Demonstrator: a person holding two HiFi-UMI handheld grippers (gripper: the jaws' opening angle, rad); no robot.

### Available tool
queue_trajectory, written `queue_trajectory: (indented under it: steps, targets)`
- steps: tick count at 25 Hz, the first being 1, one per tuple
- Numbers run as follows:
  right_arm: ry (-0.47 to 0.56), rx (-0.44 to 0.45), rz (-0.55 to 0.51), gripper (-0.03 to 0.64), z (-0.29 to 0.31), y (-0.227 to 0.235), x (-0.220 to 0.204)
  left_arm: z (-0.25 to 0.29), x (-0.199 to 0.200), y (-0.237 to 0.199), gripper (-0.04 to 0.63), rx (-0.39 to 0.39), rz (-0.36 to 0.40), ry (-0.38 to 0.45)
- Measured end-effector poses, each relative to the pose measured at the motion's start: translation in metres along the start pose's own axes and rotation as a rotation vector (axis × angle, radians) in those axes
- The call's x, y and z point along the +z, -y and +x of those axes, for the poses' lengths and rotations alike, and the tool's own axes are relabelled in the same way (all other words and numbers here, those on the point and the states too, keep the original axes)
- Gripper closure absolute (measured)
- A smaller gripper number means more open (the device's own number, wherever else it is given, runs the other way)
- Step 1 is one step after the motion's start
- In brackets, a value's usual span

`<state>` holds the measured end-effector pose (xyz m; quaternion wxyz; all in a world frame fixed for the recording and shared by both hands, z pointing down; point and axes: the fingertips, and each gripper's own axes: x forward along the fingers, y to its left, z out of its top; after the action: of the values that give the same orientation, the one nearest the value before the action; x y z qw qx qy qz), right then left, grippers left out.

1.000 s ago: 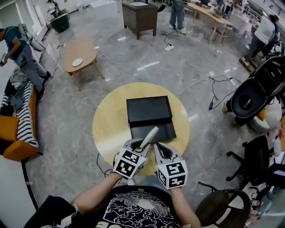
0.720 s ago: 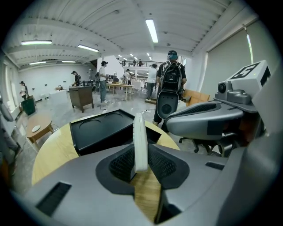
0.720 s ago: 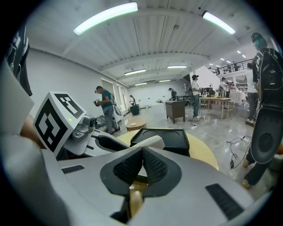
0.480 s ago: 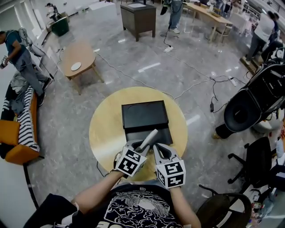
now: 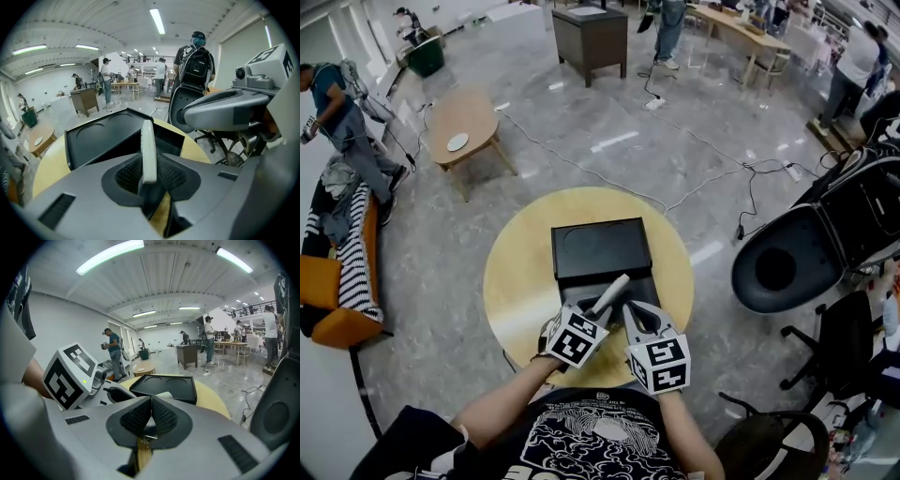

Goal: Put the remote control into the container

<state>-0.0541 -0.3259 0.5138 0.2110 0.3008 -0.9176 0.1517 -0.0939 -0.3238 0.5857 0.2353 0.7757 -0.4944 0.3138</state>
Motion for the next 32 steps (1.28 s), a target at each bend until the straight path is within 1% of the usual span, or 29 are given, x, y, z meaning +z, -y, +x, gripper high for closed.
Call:
queue_trajectory:
  steps: [6, 14, 20, 32]
  targets:
    - [-0.013, 0.003, 0.008, 0.594, 0.009, 0.005, 0.000, 0.009, -0.004, -0.003, 0.495, -0.009, 0.044, -0.046]
    - [-0.028, 0.005, 0.027, 0.594, 0.012, 0.017, -0.004, 0.025, -0.008, -0.002, 0.495, -0.022, 0.044, -0.087]
    - [-0.036, 0.006, 0.030, 0.594, 0.012, 0.025, -0.017, 0.042, -0.018, 0.007, 0.495, -0.035, 0.077, -0.112]
    - [-0.045, 0.010, 0.041, 0.594, 0.013, 0.032, -0.015, 0.050, -0.016, 0.003, 0.495, -0.032, 0.090, -0.121]
